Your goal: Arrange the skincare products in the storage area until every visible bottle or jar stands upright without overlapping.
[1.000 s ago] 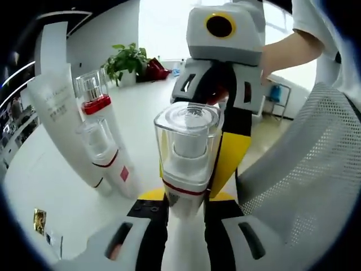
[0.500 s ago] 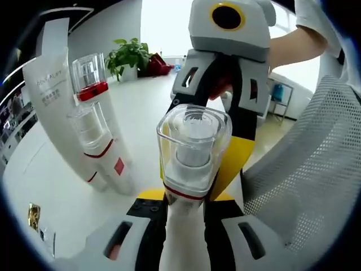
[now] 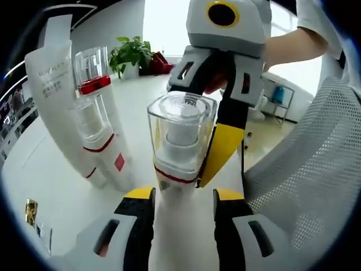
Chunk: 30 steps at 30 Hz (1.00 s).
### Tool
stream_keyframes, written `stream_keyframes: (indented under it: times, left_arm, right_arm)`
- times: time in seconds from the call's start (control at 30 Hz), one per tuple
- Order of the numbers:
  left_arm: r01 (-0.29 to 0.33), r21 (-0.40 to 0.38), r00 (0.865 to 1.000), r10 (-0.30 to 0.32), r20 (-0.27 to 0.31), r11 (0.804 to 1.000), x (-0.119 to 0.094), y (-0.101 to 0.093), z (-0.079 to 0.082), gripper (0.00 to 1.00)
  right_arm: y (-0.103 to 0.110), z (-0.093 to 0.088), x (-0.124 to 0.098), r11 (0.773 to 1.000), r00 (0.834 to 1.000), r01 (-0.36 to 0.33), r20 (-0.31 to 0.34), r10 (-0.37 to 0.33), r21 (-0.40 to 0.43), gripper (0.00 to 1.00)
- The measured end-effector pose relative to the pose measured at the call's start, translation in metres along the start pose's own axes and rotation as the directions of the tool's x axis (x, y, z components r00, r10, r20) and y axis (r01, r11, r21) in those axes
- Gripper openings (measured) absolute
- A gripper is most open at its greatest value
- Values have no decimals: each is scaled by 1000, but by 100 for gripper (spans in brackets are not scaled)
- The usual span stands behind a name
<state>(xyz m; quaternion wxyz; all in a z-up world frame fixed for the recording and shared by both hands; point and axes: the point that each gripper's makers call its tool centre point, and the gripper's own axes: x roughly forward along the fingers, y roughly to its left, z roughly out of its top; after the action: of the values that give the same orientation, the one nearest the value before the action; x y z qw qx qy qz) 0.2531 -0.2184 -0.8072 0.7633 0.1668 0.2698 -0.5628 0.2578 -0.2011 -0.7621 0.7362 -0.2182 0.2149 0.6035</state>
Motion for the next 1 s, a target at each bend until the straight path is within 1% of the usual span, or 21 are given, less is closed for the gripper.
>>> stream_keyframes:
  times: [0.1, 0.37, 0.53, 0.7, 0.87, 1.0]
  left_arm:
    - [-7, -11, 1000, 7, 2, 1000, -3, 1, 0, 38]
    - [-31, -34, 999, 30, -17, 999, -14, 8, -12, 43]
    - [-52, -52, 998, 50, -25, 997, -19, 12, -17, 45]
    - [-64, -69, 998, 62, -26, 996, -23, 12, -19, 45]
    - [-77, -88, 997, 75, -30, 993, -29, 13, -24, 45]
    - [-90, -112, 996, 87, -35, 990, -32, 12, -30, 45]
  right_arm:
    - [-8, -3, -3, 1000, 1000, 9, -2, -9, 3, 19]
    - [-31, -10, -9, 999, 1000, 32, -2, -32, 19, 19]
    - [-42, -11, -10, 999, 1000, 19, 12, -19, 29, 19]
    - [-56, -12, -10, 999, 1000, 8, 28, -9, 40, 19]
    - [-67, -12, -9, 999, 1000, 6, 31, -7, 32, 19]
    - [-70, -11, -7, 1000, 999, -5, 32, 4, 19, 19]
